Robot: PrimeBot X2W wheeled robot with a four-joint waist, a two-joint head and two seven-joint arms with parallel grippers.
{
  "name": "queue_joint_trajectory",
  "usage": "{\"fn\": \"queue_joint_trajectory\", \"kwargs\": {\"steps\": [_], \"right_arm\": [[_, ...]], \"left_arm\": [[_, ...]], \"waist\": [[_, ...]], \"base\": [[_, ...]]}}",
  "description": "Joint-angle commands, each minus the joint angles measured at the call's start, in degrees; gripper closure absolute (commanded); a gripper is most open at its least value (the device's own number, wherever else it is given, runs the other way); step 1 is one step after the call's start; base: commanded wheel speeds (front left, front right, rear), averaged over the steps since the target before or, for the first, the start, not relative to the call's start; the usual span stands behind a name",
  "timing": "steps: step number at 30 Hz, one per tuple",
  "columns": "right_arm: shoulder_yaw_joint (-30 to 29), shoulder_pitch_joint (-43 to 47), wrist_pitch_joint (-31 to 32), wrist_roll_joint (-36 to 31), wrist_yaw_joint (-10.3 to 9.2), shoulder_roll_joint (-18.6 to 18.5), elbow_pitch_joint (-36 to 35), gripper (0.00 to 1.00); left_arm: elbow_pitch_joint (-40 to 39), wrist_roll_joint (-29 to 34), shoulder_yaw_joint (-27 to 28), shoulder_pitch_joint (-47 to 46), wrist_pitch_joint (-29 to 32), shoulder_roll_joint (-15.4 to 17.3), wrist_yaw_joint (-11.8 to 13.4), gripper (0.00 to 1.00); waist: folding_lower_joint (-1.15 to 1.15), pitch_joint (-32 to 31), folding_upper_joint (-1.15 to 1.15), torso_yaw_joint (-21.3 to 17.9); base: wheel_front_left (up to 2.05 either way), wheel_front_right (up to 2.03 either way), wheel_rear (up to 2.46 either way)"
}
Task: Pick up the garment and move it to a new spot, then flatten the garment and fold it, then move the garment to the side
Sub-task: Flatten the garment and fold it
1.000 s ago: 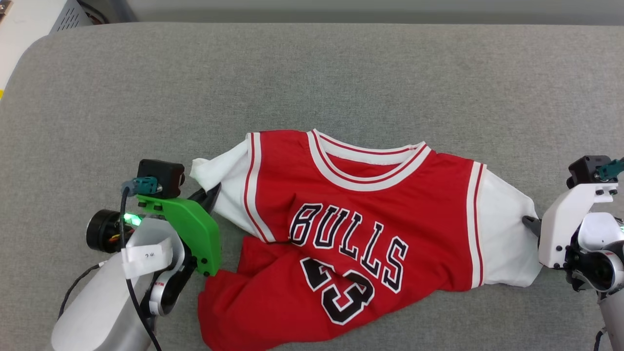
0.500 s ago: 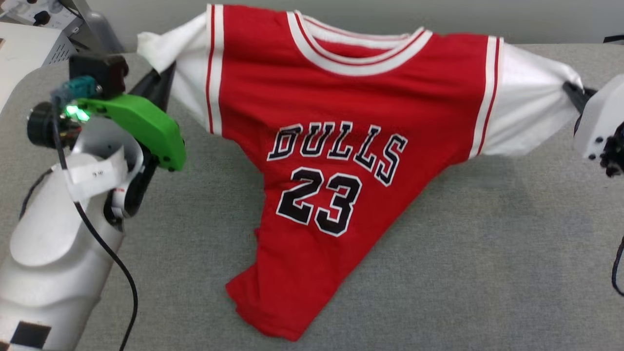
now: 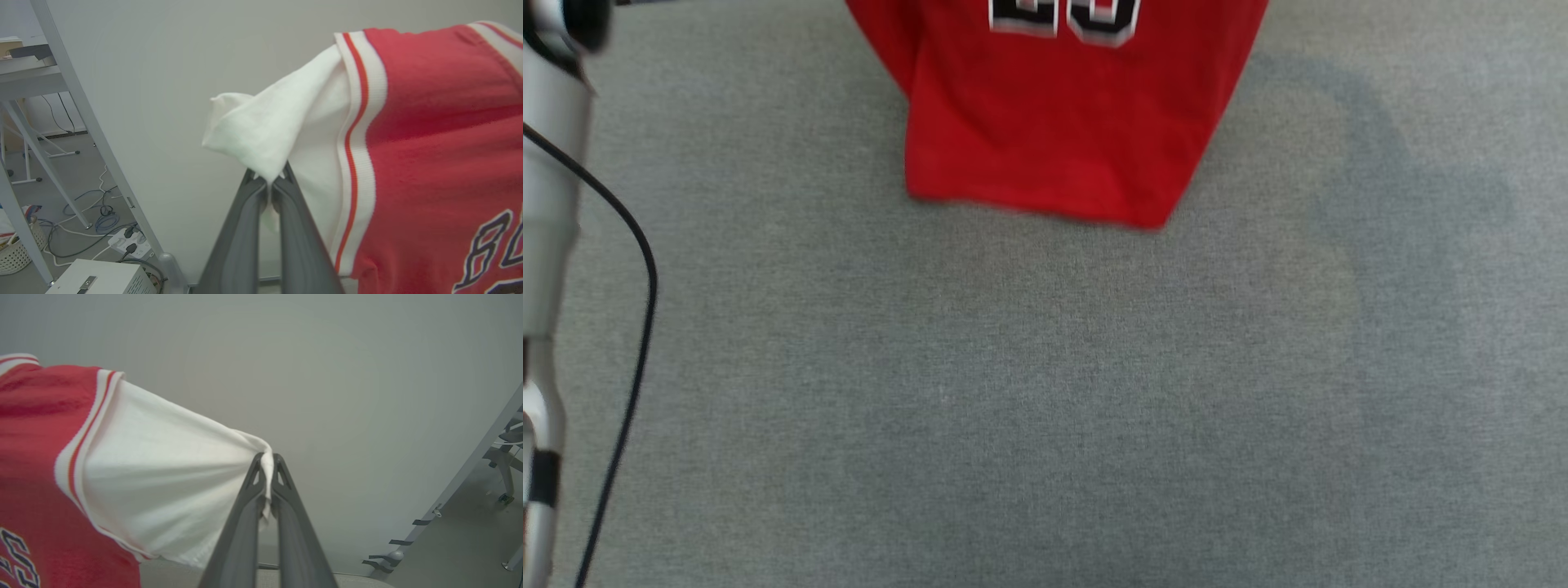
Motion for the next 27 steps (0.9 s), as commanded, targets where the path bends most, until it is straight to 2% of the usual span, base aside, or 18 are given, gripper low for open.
{"fn": "queue_joint_trajectory", "kwargs": {"steps": [1,7,14,20,27], "right_arm": [[-0.1,-3.1,-1.7,-1.0,-0.11,-0.6,1.3,1.00],[1.7,-13.1,-6.1,-2.6,-0.11,-0.3,6.6,1.00],[4.8,-19.0,-10.0,-1.8,-0.11,1.5,12.7,1.00],[8.9,-18.0,-12.1,0.8,-0.11,3.3,16.7,1.00],[15.1,-9.5,-14.6,6.9,-0.11,5.2,19.5,1.00]], "left_arm": [[1.3,1.0,0.2,-3.2,-1.4,1.0,-0.1,1.00],[5.8,2.6,0.5,-11.5,-5.9,1.0,-0.3,1.00],[10.5,1.8,1.2,-15.0,-9.1,0.2,-0.9,1.00],[15.4,-0.1,1.4,-12.9,-11.5,-1.8,-2.9,1.00],[21.2,-2.8,1.4,-5.7,-14.5,-4.7,-5.6,1.00]], "waist": [[-0.01,4.4,0.00,-1.2],[-0.01,7.7,0.00,-2.0],[-0.01,10.2,0.00,-2.3],[-0.01,11.7,0.00,-2.1],[-0.01,11.2,0.00,-1.6]], "base": [[0.00,0.00,0.00],[0.00,0.00,0.00],[0.00,0.00,0.00],[0.00,0.00,0.00],[0.00,0.00,0.00]]}}
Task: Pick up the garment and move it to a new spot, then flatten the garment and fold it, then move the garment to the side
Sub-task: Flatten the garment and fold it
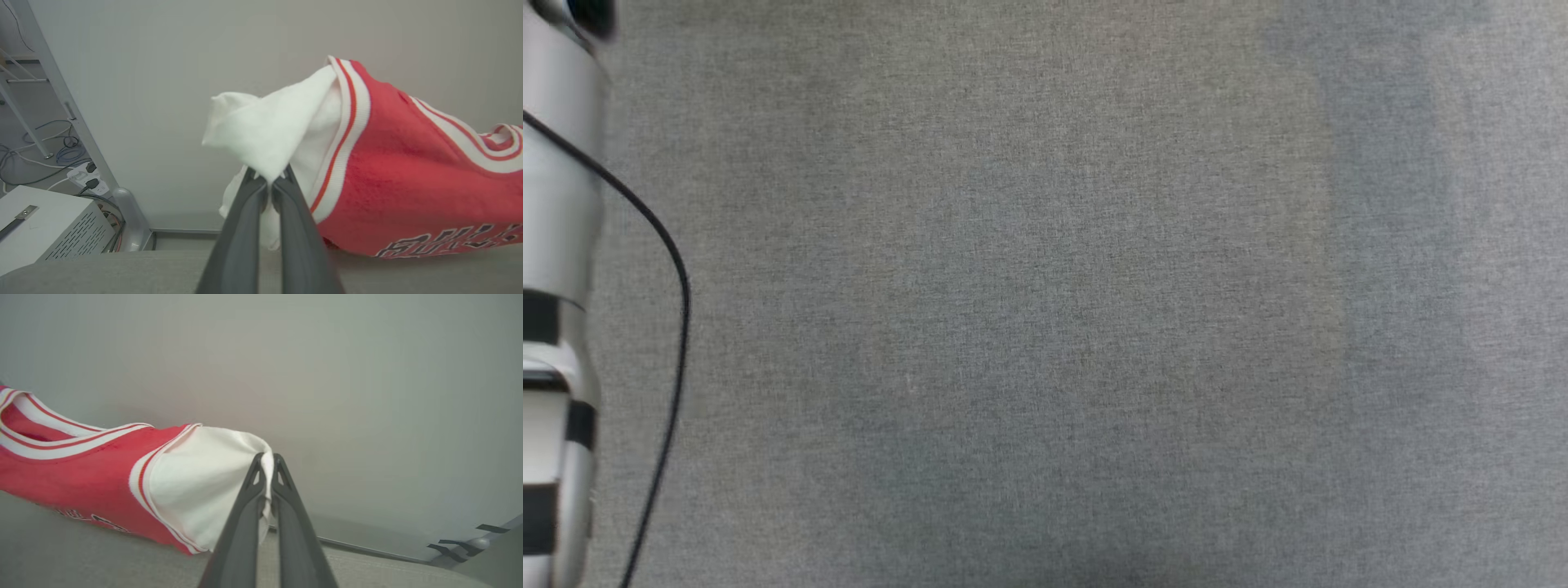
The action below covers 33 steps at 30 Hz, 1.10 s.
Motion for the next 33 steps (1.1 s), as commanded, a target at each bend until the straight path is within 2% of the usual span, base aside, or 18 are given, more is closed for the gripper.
{"fn": "queue_joint_trajectory", "kwargs": {"steps": [1,7,13,21,30,31,33], "right_arm": [[1.3,3.2,-0.8,1.3,-0.10,0.2,0.2,1.00],[5.7,16.5,-3.8,7.3,-0.10,-0.8,-1.8,1.00],[7.5,32.1,-6.7,12.5,-0.10,-4.3,-7.5,1.00],[2.3,51.4,-7.8,15.5,-0.10,-6.8,-17.0,1.00],[-8.3,73.5,-3.1,12.7,-0.10,-2.8,-30.2,1.00],[-11.9,81.1,-0.4,10.8,-0.10,0.0,-35.7,1.00],[-14.1,85.4,1.4,9.7,-0.10,2.1,-39.2,1.00]], "left_arm": [[0.7,-1.1,0.2,2.6,-0.9,-0.5,-0.5,1.00],[1.4,-2.3,0.1,14.2,-2.2,-2.4,-1.7,1.00],[-8.7,-1.2,3.9,30.5,-2.3,-3.3,-1.8,1.00],[-21.3,1.3,8.7,50.6,-2.3,-5.4,-0.5,1.00],[-32.7,2.6,11.6,69.4,-2.3,-6.3,1.7,1.00],[-36.0,2.9,11.0,75.3,-2.0,-6.9,3.3,1.00],[-37.8,3.0,10.8,78.5,-1.6,-6.9,4.2,1.00]], "waist": [[-0.01,-0.7,0.00,0.2],[-0.01,-4.4,0.00,1.2],[-0.01,-9.5,0.00,2.4],[-0.01,-16.5,0.00,3.0],[-0.01,-22.5,0.00,2.3],[-0.01,-24.2,0.00,2.0],[-0.01,-25.2,0.00,2.0]], "base": [[0.00,0.00,0.00],[0.00,0.00,0.00],[0.00,0.00,0.00],[0.00,0.00,0.00],[0.00,0.00,0.00],[0.00,0.00,0.00],[0.00,0.00,0.00]]}}
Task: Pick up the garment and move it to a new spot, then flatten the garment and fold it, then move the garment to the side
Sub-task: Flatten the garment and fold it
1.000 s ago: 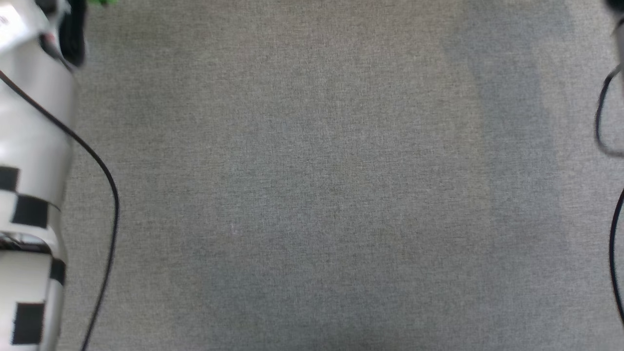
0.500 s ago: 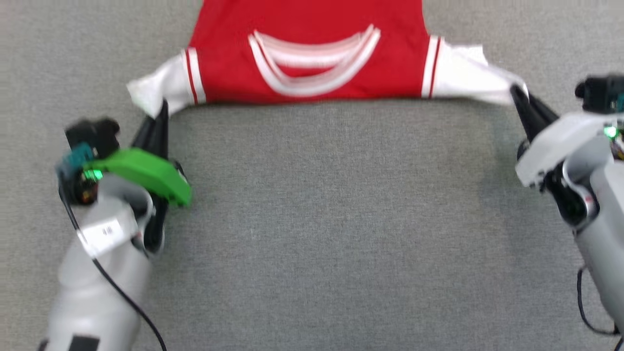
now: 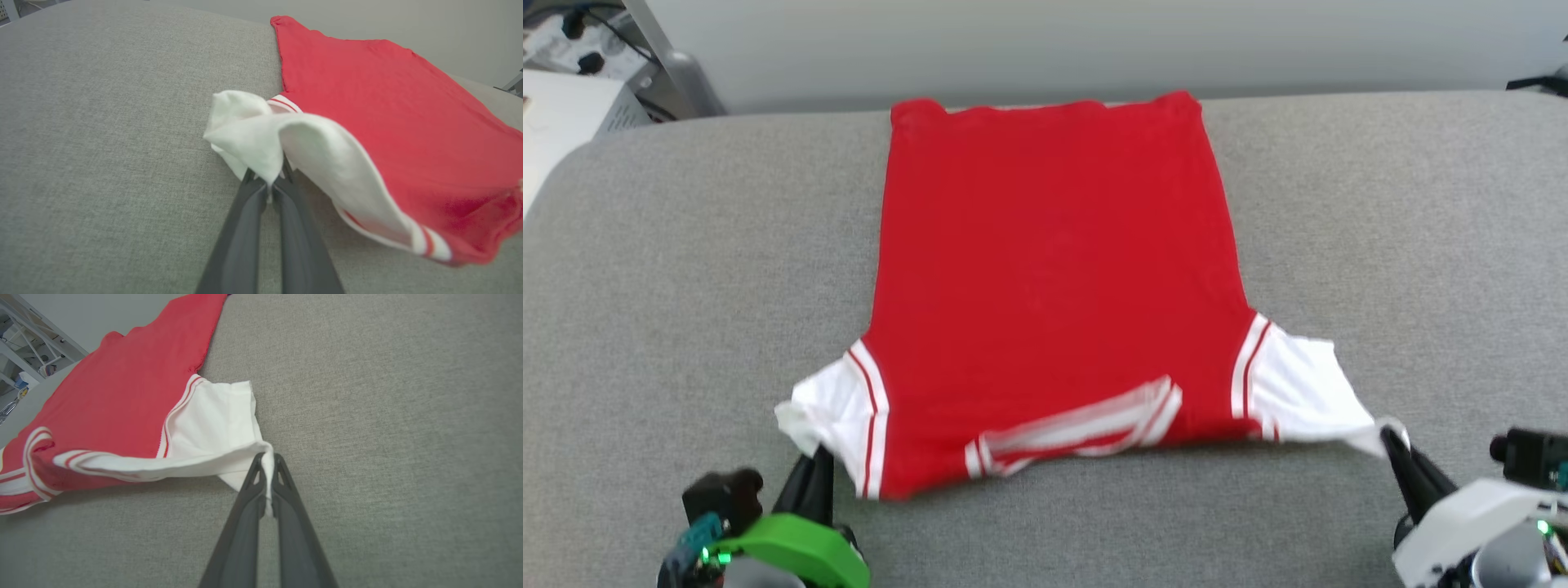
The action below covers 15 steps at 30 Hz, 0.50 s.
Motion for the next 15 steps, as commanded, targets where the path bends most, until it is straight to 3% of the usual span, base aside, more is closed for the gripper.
{"fn": "queue_joint_trajectory", "kwargs": {"steps": [1,5,12,13,14,15], "right_arm": [[-1.3,2.4,1.2,-1.1,-0.05,1.0,-1.9,1.00],[-4.2,8.9,5.4,-3.8,-0.05,4.4,-6.9,1.00],[-6.2,13.5,9.2,-6.1,-0.05,6.2,-8.7,1.00],[-6.3,13.4,9.2,-6.3,-0.05,6.3,-8.8,0.81],[-6.4,13.2,9.2,-6.6,-0.05,6.4,-8.7,0.54],[-6.3,12.9,9.1,-7.0,-0.05,6.2,-8.8,0.00]], "left_arm": [[-1.0,0.3,0.1,2.2,0.4,0.0,0.8,1.00],[-4.1,0.2,-0.3,7.6,1.2,-0.4,2.7,1.00],[-8.2,2.2,-1.5,11.3,2.1,-0.1,5.4,1.00],[-8.8,2.6,-1.8,11.2,2.1,0.0,5.6,1.00],[-9.3,2.9,-2.0,11.0,2.2,0.0,5.8,1.00],[-9.7,3.1,-2.2,10.9,2.2,0.0,5.9,1.00]], "waist": [[0.01,-2.3,0.00,-0.3],[0.01,-3.7,0.00,-0.2],[0.01,-4.0,0.00,1.4],[0.01,-3.8,0.00,1.7],[0.01,-3.7,0.00,2.0],[0.01,-3.6,0.00,2.3]], "base": [[0.00,0.00,0.00],[0.00,0.00,0.00],[0.00,0.00,0.00],[0.00,0.00,0.00],[0.00,0.00,0.00],[0.00,0.00,0.00]]}}
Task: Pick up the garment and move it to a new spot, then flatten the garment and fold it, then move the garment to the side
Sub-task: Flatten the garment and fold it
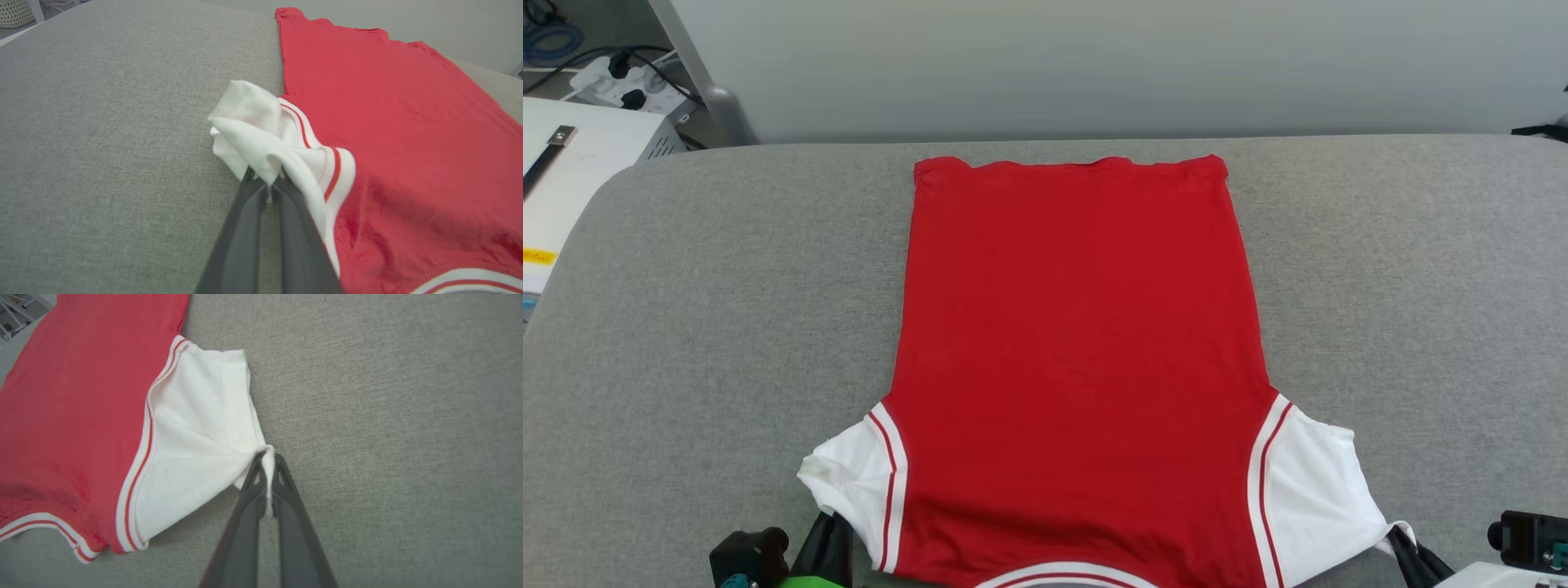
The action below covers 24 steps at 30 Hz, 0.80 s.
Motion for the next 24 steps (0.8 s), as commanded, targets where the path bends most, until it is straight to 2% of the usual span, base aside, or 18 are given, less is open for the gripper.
{"fn": "queue_joint_trajectory", "kwargs": {"steps": [1,5,9,13,18,24], "right_arm": [[-0.3,-0.8,-0.4,-0.6,-0.05,-0.1,-0.6,0.00],[-2.0,-5.6,-2.6,-1.7,-0.05,-0.7,-1.3,0.00],[-3.3,-14.4,-3.8,-2.6,-0.05,-2.0,1.0,0.00],[-4.2,-25.4,-2.7,-2.9,-0.05,-5.0,7.6,0.00],[-3.6,-39.8,-0.6,-3.6,-0.05,-9.5,17.8,0.00],[-0.5,-55.7,5.6,-3.0,-0.05,-13.8,30.8,0.00]], "left_arm": [[-0.8,0.5,-0.1,0.0,0.0,0.1,0.5,1.00],[-2.9,1.0,-0.7,-1.2,-0.2,-0.4,0.8,1.00],[-5.0,1.8,-1.6,-3.2,-0.5,-1.0,0.9,1.00],[-6.7,3.0,-3.5,-5.9,-0.8,-2.0,0.3,1.00],[-7.4,4.0,-6.1,-10.1,-1.5,-4.0,-1.6,1.00],[-7.5,5.0,-8.5,-14.0,-2.2,-6.5,-3.4,1.00]], "waist": [[0.01,0.5,0.00,1.1],[0.01,2.0,0.00,2.4],[0.01,4.5,0.00,4.2],[0.01,7.8,0.00,7.0],[0.01,12.5,0.00,11.3],[0.01,17.3,0.00,16.0]], "base": [[0.00,0.00,0.00],[0.00,0.00,0.00],[0.00,0.00,0.00],[0.00,0.00,0.00],[0.00,0.00,0.00],[0.00,0.00,0.00]]}}
